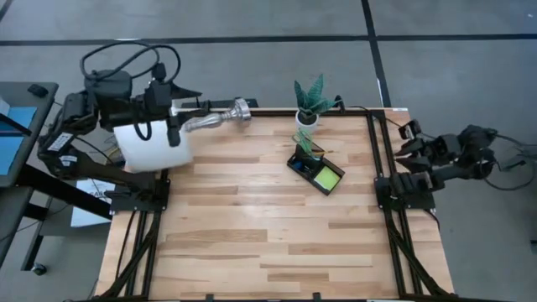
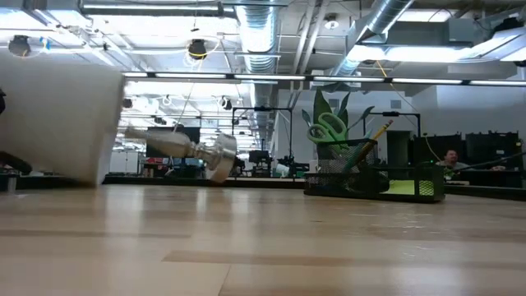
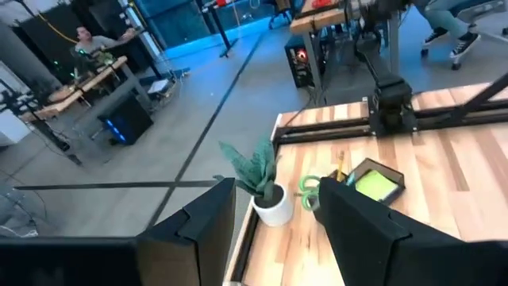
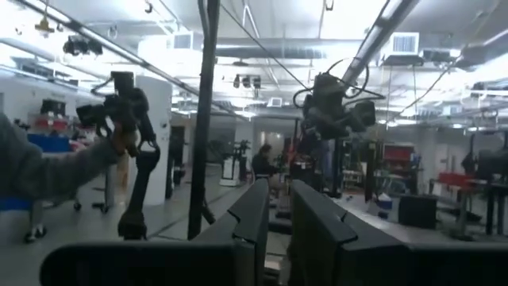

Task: Pick and place office supplies into organizer
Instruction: Return to Home Position

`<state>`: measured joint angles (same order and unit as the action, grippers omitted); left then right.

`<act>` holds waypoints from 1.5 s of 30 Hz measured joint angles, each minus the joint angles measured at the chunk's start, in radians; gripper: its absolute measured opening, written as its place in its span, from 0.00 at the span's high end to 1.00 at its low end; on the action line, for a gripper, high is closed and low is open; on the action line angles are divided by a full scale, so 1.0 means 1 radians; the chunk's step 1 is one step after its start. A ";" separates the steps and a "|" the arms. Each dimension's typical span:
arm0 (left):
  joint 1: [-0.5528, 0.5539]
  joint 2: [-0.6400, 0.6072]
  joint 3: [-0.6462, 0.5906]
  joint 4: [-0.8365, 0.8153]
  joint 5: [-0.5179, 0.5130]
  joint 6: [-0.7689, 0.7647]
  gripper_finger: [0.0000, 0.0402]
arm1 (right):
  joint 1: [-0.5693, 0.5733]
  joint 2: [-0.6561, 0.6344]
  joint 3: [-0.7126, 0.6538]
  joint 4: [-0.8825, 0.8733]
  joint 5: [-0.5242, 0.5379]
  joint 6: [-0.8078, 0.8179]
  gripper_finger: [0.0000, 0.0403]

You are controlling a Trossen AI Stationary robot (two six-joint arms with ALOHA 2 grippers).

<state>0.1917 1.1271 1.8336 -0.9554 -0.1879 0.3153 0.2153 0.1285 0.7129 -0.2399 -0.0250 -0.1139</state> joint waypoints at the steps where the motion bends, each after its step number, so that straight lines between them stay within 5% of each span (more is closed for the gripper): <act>1: 0.003 0.001 0.000 0.013 0.000 0.002 0.56 | 0.000 -0.014 -0.030 0.026 0.000 -0.010 0.88; 10: 0.006 -0.028 0.001 0.039 0.052 -0.002 0.56 | 0.000 -0.124 -0.261 0.100 0.008 0.057 0.88; 28: 0.006 -0.088 -0.021 -0.047 0.052 -0.083 0.56 | 0.000 -0.125 -0.329 0.001 -0.045 0.135 0.88; 36: 0.005 -0.276 -0.265 0.111 0.089 -0.123 0.56 | 0.000 -0.125 -0.329 -0.030 -0.053 0.114 0.88; 45: 0.005 -0.536 -0.725 0.435 0.182 -0.164 0.56 | 0.000 -0.125 -0.329 -0.040 -0.053 0.113 0.88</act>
<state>0.1967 0.5910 1.1089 -0.5204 -0.0054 0.1517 0.2157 0.0036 0.3843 -0.2794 -0.0780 -0.0011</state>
